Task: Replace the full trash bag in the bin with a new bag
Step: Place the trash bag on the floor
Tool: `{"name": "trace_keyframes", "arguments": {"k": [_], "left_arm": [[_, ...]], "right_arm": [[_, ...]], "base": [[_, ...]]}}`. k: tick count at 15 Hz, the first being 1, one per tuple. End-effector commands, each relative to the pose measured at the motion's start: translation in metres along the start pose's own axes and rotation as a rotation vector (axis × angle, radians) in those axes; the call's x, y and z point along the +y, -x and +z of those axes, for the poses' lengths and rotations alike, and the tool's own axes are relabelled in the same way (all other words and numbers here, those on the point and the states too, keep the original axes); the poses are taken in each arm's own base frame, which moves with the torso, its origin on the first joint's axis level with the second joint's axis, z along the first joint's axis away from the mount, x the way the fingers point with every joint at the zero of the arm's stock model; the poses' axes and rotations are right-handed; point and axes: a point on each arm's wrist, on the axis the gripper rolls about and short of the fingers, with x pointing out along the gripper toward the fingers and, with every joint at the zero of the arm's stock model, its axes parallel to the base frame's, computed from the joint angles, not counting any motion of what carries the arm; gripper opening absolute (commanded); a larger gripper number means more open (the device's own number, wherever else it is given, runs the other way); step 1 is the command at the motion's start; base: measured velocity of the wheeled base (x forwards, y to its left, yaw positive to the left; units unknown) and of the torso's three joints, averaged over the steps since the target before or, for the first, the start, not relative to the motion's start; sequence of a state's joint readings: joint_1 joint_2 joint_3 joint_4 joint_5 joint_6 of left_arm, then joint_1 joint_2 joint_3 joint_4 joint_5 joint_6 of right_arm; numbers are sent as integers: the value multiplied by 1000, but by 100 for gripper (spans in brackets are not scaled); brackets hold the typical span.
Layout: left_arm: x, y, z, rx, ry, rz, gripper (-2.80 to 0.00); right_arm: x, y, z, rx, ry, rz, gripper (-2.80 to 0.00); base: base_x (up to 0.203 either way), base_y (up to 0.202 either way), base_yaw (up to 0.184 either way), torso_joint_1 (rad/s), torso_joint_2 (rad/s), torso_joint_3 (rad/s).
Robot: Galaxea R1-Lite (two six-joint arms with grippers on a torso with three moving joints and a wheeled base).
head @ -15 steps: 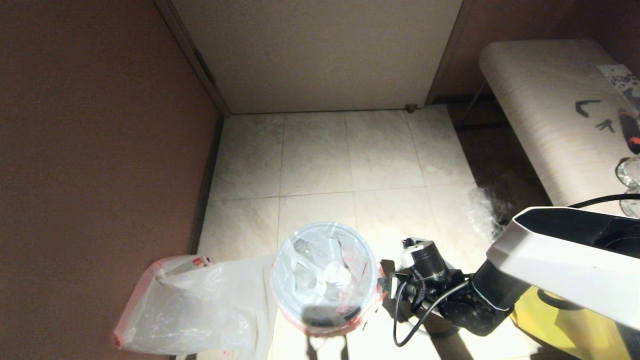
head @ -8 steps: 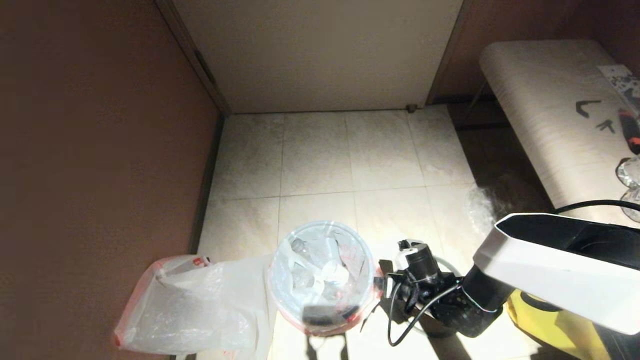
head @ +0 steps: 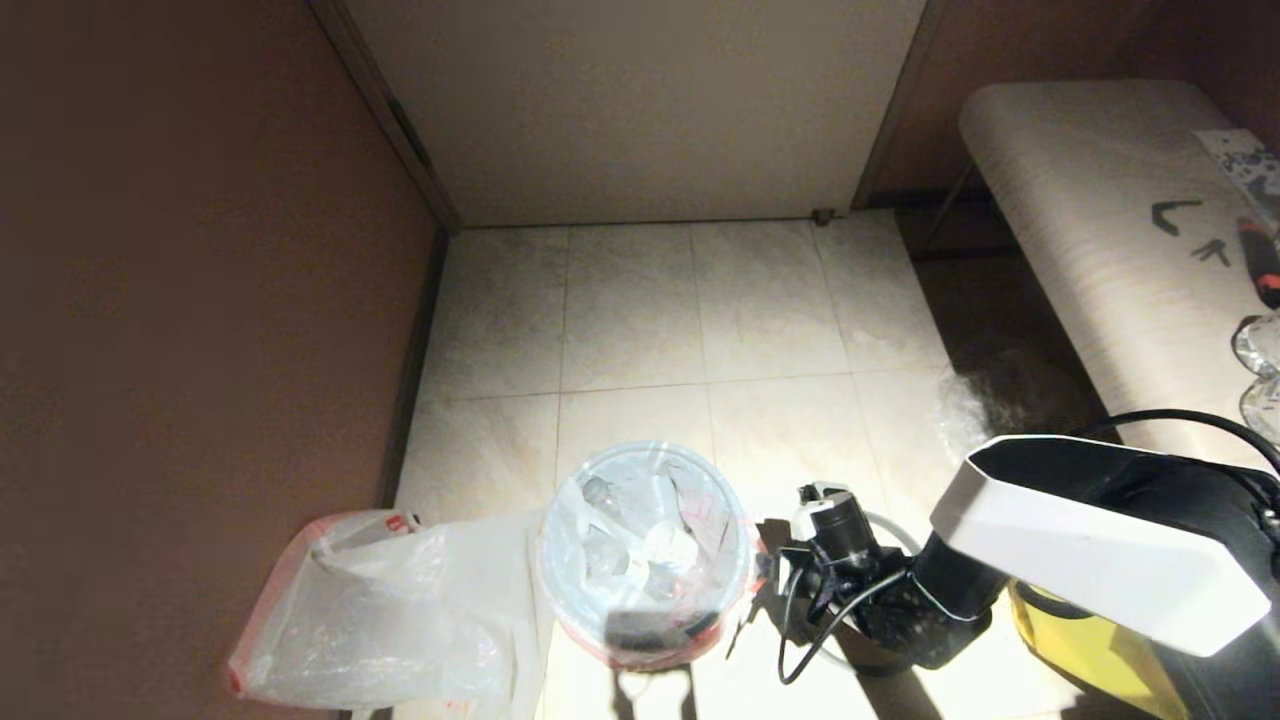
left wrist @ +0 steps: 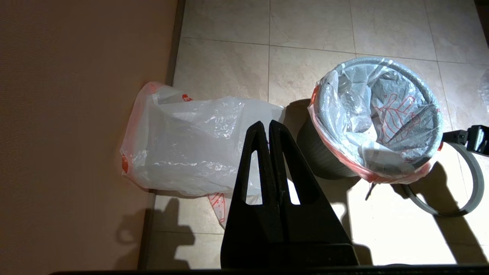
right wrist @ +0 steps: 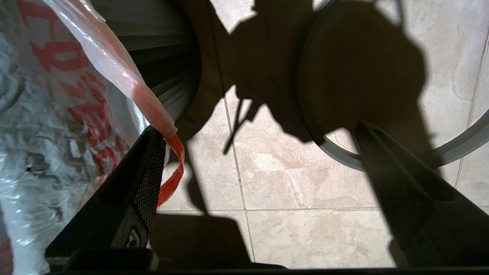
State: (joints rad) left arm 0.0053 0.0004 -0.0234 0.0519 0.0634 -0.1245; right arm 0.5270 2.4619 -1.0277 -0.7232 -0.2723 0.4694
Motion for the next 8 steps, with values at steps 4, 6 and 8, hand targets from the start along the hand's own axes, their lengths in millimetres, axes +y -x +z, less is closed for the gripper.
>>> {"name": "trace_keyframes", "arguments": {"k": [4,6,8], "left_arm": [[0,0,0,1,1,1,-280],[0,0,0,1,1,2,-280],[0,0,0,1,1,2,-280]], "right_arm": [[-2,-3,-11,11,83,-55,0],[-2,-7,-11,-3,85,-72,0],[-4,-7,-9,-37,101,-144,0]], "base": [[0,0,0,0,0,0],[0,0,0,0,0,0],[0,0,0,0,0,0]]}}
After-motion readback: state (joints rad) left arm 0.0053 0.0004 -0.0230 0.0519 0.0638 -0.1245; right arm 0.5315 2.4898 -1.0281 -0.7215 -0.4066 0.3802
